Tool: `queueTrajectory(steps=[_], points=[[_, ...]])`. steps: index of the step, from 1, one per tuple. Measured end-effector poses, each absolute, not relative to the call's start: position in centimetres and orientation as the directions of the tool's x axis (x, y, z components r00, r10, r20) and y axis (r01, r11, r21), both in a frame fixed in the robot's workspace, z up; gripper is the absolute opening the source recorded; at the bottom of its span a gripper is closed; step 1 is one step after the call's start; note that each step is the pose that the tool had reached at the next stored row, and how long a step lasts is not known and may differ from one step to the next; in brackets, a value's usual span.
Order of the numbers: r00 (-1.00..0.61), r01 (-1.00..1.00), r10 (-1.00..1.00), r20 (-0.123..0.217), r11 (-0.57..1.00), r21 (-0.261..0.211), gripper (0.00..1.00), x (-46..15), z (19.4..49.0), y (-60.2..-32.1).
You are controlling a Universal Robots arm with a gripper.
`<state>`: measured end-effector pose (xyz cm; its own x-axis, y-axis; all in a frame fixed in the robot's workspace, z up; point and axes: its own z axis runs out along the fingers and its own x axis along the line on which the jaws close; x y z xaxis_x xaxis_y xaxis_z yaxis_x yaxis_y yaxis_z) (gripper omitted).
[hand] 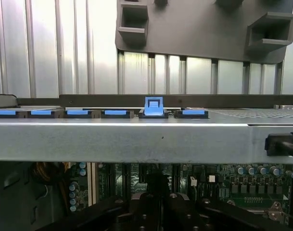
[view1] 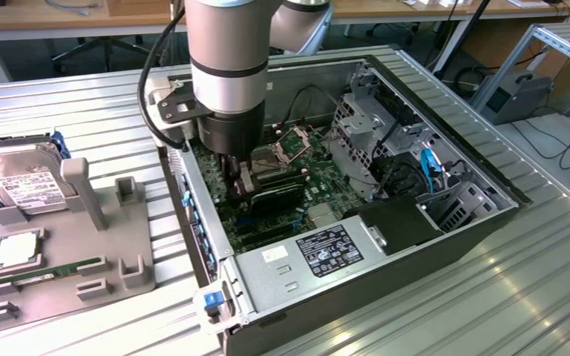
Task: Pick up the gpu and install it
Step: 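Press down on the gpu until it lock into place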
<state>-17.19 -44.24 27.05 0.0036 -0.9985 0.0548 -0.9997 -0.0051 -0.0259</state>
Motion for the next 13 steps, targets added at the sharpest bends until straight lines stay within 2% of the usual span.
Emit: queueTrajectory(steps=[8,13], points=[[0.004,-1.000,-0.999,0.052,-0.005,-0.028,0.11,-15.4,27.3,-44.2],[0.004,-1.000,-0.998,0.055,-0.005,-0.021,0.11,-14.7,29.0,-44.2]])
